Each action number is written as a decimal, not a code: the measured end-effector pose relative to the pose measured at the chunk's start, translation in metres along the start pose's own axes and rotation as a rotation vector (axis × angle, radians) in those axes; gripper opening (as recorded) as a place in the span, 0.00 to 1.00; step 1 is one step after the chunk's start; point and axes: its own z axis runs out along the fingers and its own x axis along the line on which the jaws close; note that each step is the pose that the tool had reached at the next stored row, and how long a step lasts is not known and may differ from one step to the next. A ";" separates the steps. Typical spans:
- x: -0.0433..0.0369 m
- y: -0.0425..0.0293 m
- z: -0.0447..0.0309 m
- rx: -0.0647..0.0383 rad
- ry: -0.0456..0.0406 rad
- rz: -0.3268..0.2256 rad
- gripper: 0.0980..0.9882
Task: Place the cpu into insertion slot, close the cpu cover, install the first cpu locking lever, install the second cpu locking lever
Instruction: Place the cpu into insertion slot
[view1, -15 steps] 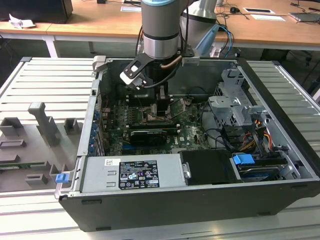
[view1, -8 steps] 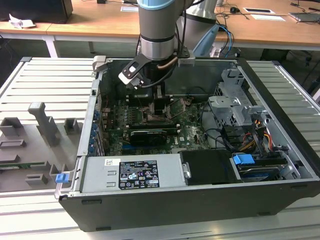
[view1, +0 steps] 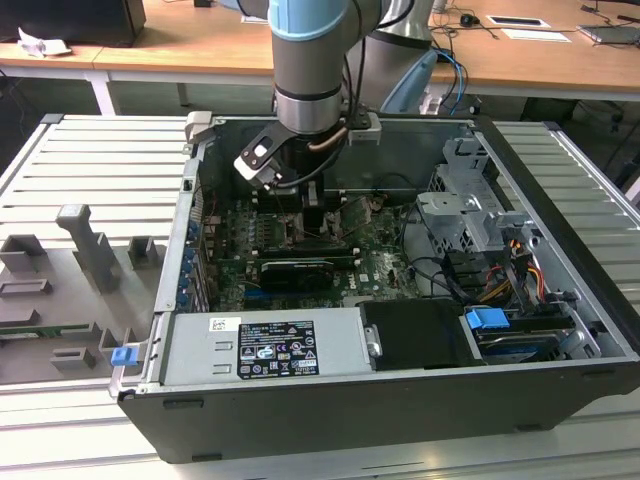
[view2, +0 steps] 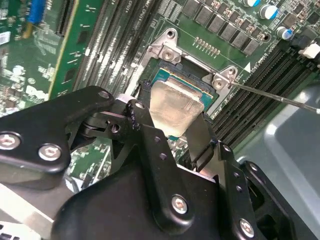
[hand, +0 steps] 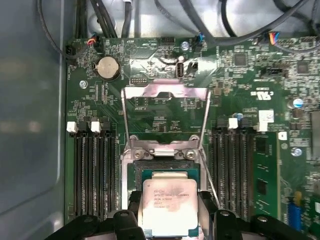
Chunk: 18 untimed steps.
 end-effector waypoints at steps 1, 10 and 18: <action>0.0006 0.0007 0.0018 0.000 0.0001 0.000 0.48; 0.0021 0.0016 0.0077 0.000 -0.0008 0.000 0.48; 0.0025 0.0016 0.0111 0.000 -0.0009 0.000 0.50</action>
